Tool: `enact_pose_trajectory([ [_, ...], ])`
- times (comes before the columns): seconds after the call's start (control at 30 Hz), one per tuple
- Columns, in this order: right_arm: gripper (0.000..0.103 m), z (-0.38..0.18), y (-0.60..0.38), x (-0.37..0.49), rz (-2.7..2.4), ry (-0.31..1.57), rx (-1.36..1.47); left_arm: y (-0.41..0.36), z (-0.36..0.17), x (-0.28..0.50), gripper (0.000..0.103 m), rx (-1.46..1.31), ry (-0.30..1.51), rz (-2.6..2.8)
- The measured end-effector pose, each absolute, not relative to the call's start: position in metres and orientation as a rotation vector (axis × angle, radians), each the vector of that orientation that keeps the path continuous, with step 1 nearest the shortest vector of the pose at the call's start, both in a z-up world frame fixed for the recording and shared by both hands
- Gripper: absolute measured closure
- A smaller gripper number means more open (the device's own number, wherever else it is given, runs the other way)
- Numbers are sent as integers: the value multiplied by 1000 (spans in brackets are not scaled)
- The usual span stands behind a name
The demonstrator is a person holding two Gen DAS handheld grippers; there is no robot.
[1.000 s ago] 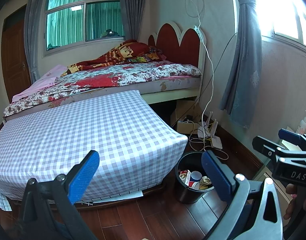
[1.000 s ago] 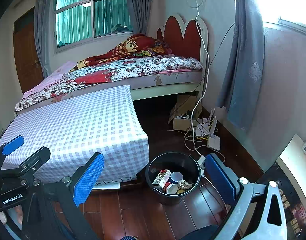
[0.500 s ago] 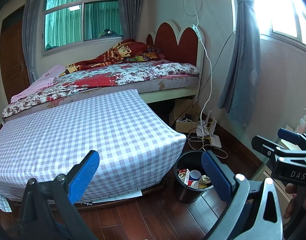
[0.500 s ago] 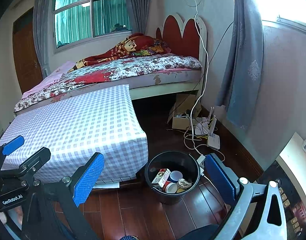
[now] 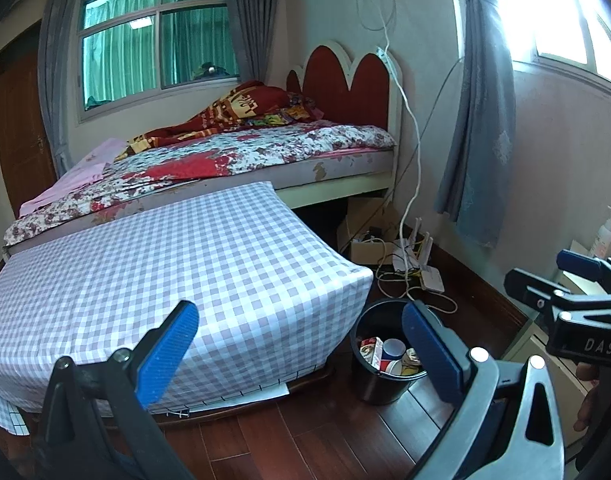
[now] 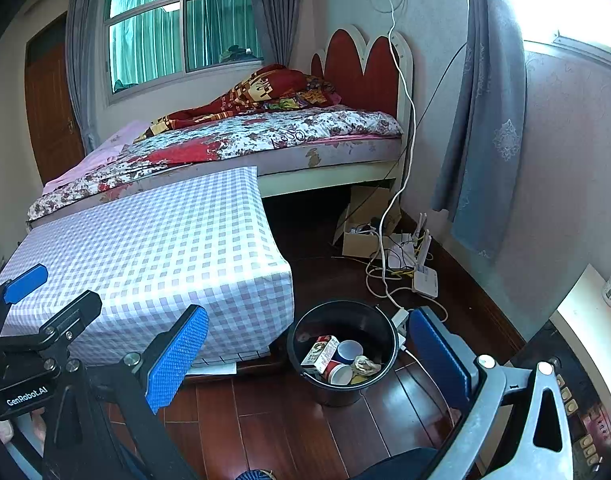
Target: Collect trash
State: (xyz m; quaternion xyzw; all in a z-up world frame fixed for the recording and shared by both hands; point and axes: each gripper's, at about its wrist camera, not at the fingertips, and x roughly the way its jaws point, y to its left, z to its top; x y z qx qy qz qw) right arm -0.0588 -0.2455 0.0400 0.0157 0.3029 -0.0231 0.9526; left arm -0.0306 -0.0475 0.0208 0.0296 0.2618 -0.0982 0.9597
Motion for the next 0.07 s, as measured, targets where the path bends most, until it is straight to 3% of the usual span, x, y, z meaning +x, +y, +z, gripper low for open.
enact_pose_trajectory([
  [0.07,1,40,-245,-59,-47,617,32,-48,21,-31,1,61,539,-212],
])
